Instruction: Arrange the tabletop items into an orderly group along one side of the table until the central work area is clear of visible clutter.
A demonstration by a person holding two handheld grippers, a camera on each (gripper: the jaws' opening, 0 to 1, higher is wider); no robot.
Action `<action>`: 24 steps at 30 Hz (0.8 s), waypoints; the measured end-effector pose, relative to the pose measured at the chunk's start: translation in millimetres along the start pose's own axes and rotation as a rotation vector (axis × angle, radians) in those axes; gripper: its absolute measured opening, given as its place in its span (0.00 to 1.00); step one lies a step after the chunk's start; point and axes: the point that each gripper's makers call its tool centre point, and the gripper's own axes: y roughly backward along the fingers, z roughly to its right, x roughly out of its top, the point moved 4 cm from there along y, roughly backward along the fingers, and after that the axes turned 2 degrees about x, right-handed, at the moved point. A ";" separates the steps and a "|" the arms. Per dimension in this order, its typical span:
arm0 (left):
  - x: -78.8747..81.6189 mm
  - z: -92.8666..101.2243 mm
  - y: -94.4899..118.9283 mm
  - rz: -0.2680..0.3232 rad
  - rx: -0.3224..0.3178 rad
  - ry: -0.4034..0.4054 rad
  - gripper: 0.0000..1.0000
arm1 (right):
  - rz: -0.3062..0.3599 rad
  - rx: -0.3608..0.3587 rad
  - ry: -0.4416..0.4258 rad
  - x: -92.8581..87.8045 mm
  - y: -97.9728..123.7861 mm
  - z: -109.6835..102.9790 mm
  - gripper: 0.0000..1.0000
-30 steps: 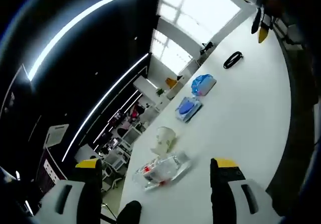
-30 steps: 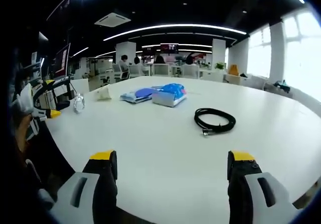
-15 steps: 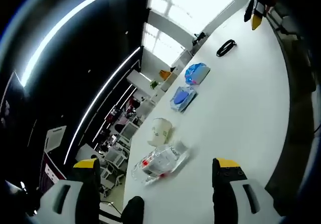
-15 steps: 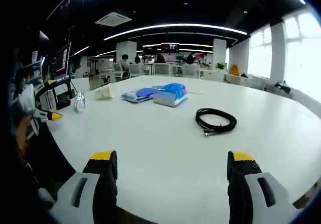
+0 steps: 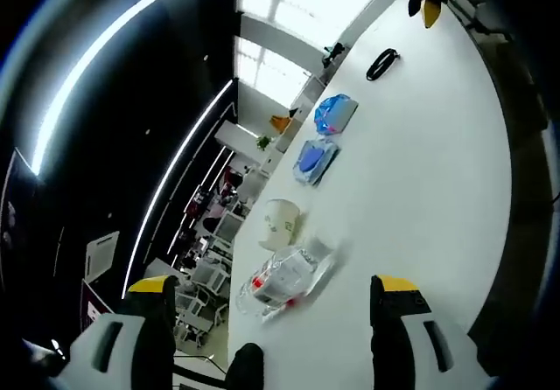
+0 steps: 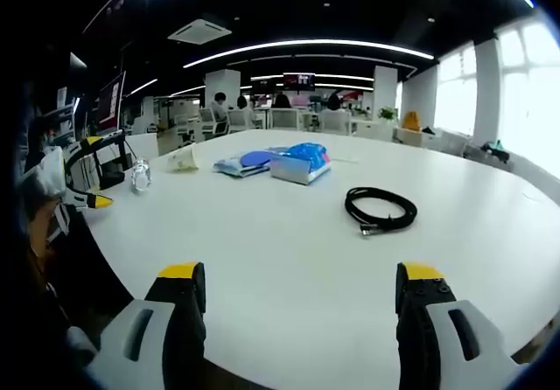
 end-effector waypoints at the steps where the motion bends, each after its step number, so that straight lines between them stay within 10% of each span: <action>1: 0.0 -0.4 -0.9 0.000 0.004 -0.009 0.92 | -0.002 0.000 0.000 -0.4 -0.1 -0.1 0.86; 24: 13.2 7.6 -25.6 0.028 -0.065 -0.136 0.92 | -0.027 0.021 0.003 -3.4 -3.6 -5.1 0.82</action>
